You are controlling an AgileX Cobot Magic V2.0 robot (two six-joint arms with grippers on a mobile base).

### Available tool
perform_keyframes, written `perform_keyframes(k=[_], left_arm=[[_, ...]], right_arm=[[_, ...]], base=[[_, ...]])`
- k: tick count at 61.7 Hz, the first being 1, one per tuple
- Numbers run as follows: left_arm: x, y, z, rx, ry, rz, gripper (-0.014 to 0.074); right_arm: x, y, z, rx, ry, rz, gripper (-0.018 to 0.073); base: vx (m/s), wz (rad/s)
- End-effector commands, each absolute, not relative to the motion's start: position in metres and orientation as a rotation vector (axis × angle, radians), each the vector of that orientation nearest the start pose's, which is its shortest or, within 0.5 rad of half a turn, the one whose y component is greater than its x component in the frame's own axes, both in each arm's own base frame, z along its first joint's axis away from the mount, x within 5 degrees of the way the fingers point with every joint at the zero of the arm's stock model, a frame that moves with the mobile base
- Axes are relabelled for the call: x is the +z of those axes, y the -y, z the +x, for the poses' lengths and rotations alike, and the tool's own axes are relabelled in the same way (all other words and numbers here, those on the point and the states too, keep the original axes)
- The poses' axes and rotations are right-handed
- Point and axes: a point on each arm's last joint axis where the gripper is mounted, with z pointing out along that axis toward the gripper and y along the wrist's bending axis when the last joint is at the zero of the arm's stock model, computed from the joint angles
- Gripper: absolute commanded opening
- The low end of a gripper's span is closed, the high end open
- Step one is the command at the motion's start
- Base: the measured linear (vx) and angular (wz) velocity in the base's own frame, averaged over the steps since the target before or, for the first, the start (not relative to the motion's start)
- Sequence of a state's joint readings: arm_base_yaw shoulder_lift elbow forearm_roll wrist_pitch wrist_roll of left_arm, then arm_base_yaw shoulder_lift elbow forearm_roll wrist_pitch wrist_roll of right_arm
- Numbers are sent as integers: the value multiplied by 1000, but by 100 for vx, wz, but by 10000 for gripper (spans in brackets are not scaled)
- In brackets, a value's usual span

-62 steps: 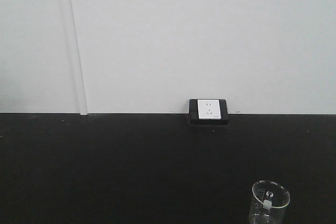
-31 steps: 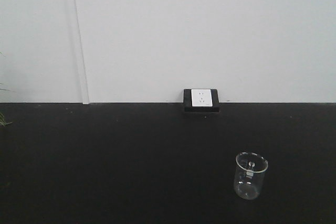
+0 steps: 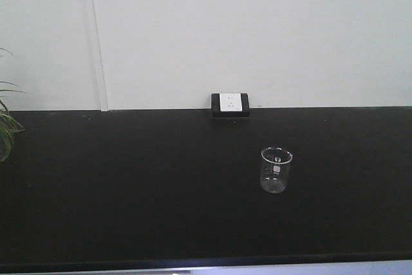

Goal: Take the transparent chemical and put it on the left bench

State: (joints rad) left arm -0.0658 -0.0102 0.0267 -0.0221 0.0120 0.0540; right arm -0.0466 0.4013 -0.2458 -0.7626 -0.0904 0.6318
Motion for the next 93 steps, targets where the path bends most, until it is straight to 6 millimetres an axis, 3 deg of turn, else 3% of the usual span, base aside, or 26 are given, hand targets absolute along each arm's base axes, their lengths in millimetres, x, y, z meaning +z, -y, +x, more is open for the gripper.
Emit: perform_keyframes(k=[1, 46, 93], left_arm=[[206, 4, 55, -35, -1429, 64, -3], [206, 4, 55, -35, -1429, 64, -3], [206, 4, 55, -35, -1429, 64, -3]], right_arm=[[287, -4, 98, -63, -1504, -133, -4], [287, -4, 98, -63, -1504, -133, -4], [287, -4, 98, -63, -1504, -133, -4]], base=[[-36, -6], [-33, 9], [-15, 77]])
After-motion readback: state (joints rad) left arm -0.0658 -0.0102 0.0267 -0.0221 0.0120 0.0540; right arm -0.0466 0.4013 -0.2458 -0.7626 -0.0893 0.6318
